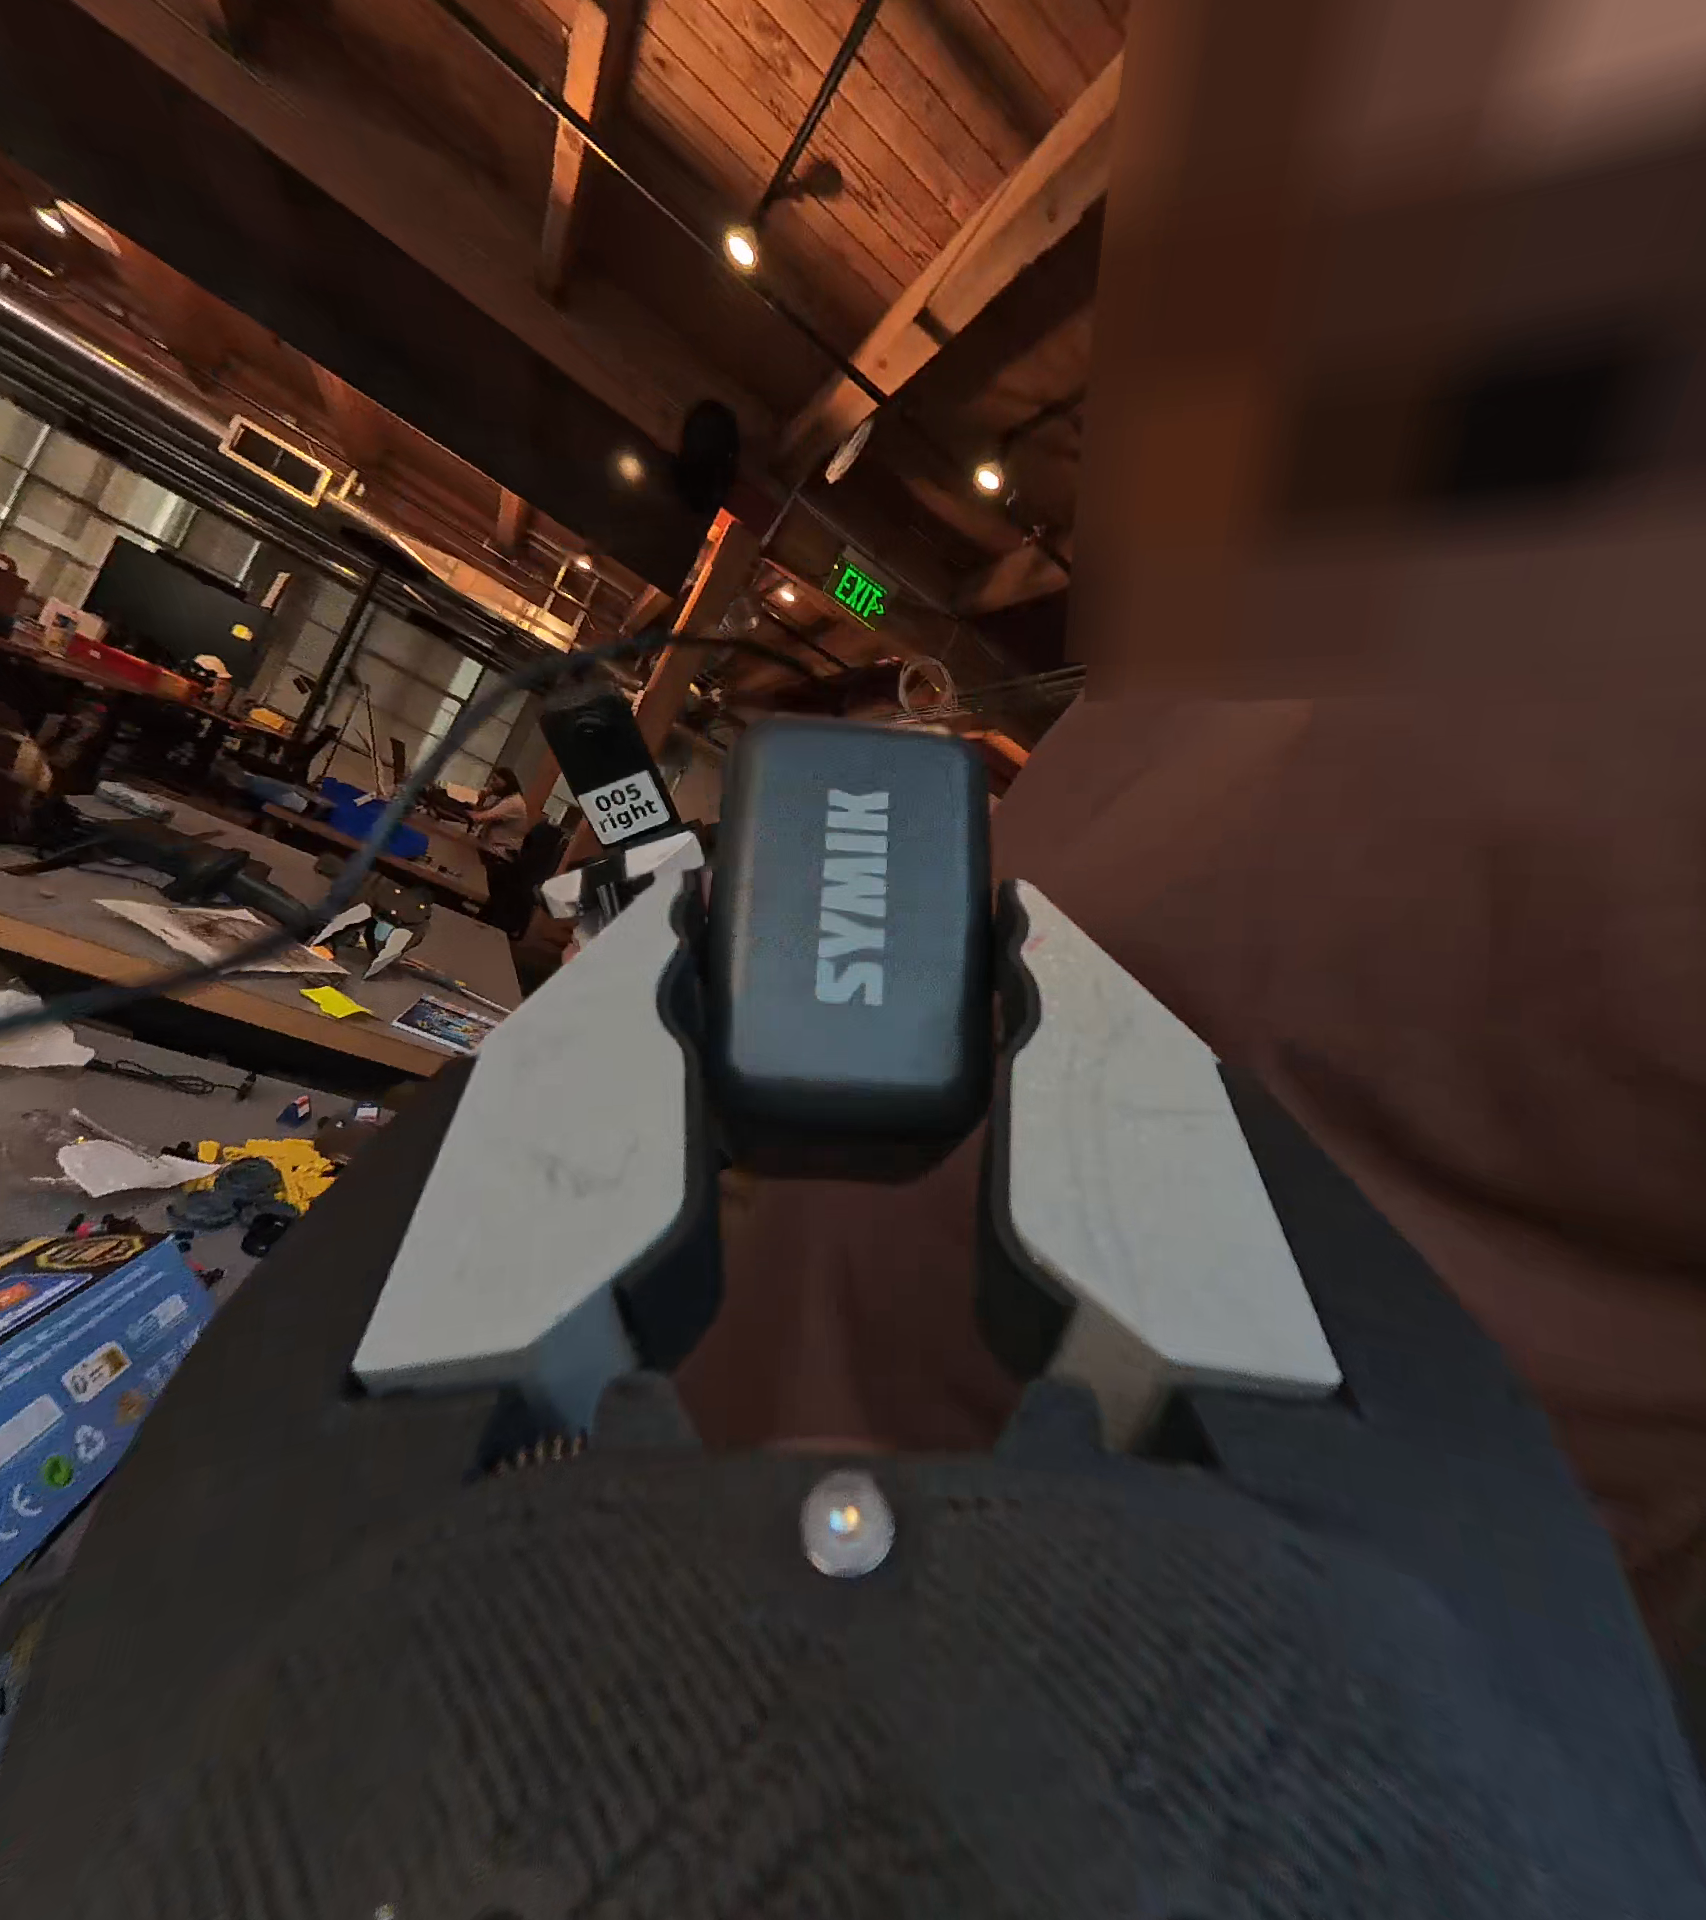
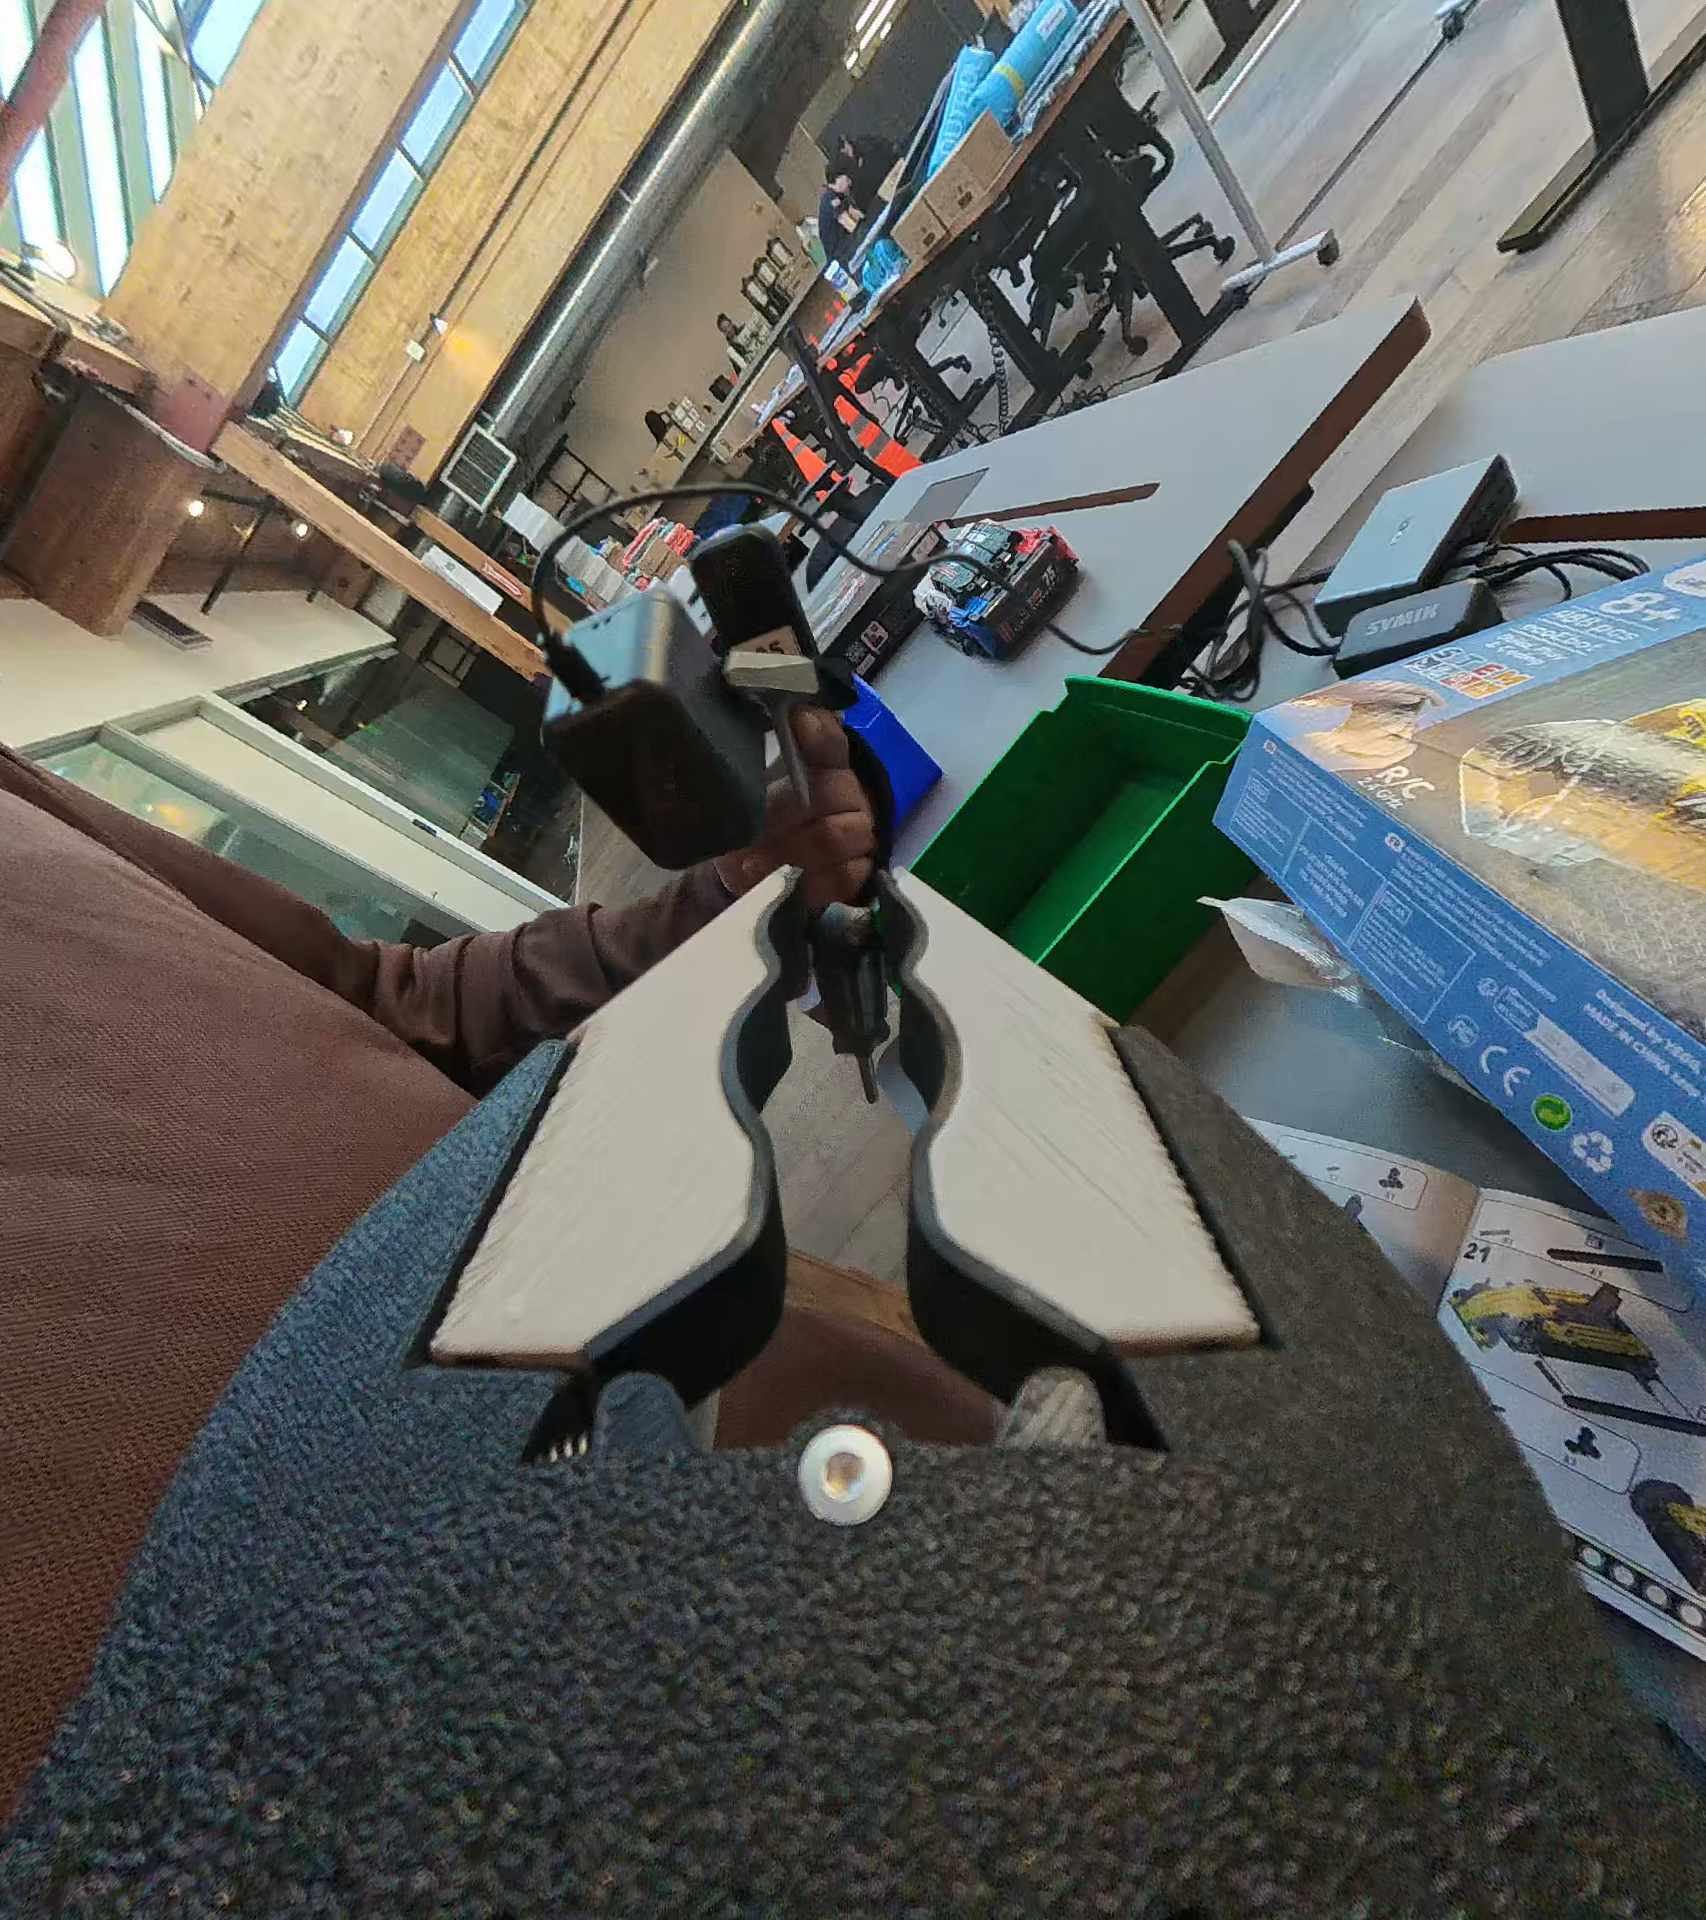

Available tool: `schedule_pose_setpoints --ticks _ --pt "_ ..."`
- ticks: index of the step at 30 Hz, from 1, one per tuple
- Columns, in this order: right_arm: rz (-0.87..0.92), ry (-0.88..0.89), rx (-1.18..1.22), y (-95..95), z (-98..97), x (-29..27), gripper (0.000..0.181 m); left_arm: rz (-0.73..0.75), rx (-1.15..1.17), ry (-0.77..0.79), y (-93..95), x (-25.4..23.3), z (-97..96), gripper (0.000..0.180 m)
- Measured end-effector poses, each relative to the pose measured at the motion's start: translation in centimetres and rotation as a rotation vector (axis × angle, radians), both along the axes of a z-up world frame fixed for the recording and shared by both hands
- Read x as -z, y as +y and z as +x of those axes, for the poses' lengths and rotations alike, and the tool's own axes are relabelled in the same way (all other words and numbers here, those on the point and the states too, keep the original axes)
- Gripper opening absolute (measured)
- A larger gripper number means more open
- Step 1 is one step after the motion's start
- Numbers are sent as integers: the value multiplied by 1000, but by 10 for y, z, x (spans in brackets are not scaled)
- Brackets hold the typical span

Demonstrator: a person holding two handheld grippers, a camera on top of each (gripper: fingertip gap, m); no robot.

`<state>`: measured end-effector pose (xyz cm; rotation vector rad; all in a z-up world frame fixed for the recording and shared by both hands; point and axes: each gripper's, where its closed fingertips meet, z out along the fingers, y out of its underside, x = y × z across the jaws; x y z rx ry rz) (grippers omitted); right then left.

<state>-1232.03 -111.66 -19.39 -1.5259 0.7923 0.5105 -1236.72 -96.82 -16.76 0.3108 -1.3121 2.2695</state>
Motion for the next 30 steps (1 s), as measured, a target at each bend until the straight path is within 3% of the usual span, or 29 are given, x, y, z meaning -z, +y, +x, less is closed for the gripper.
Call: schedule_pose_setpoints --ticks 5,10,23,30 --pt "-11 -19 0 0 -1 -4 12 72 60 30 -22 20 -8 55" --pt "31 10 25 -4 -3 -9 12 -290 136 319 -23 36 -17 55" --pt "286 -202 -46 19 -16 -143 11 -548 252 275 -37 -6 -27 54" --pt "258 -270 -99 42 -29 -146 12 -537 292 268 -45 -11 -33 54"
